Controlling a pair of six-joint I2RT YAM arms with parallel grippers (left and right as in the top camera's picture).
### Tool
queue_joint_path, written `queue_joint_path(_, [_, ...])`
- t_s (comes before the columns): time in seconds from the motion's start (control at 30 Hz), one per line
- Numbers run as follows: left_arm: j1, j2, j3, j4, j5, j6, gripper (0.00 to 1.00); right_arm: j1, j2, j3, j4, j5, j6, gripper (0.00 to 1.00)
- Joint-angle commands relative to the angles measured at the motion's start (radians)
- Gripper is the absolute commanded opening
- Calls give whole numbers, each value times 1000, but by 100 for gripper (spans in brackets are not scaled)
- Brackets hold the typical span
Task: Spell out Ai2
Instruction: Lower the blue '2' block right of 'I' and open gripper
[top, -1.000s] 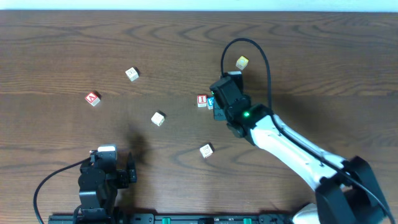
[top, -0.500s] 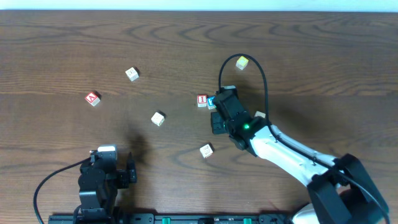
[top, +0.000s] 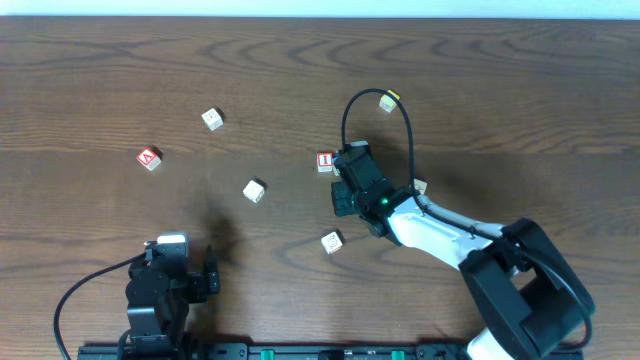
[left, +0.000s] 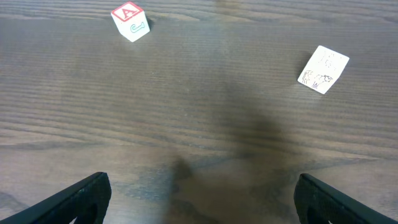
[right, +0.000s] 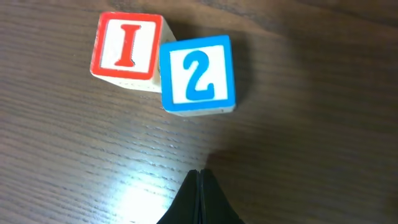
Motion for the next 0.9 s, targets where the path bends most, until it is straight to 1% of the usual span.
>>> queue_joint_path(0.0, [6, -5, -10, -8, -4, 14, 95, 6, 10, -5, 20, -5, -7, 1])
queue_joint_path(0.4, [6, -5, -10, -8, -4, 14, 95, 6, 30, -4, 97, -4, -7, 1])
queue_joint_path(0.87, [6, -5, -10, -8, -4, 14, 95, 5, 44, -4, 138, 4, -8, 1])
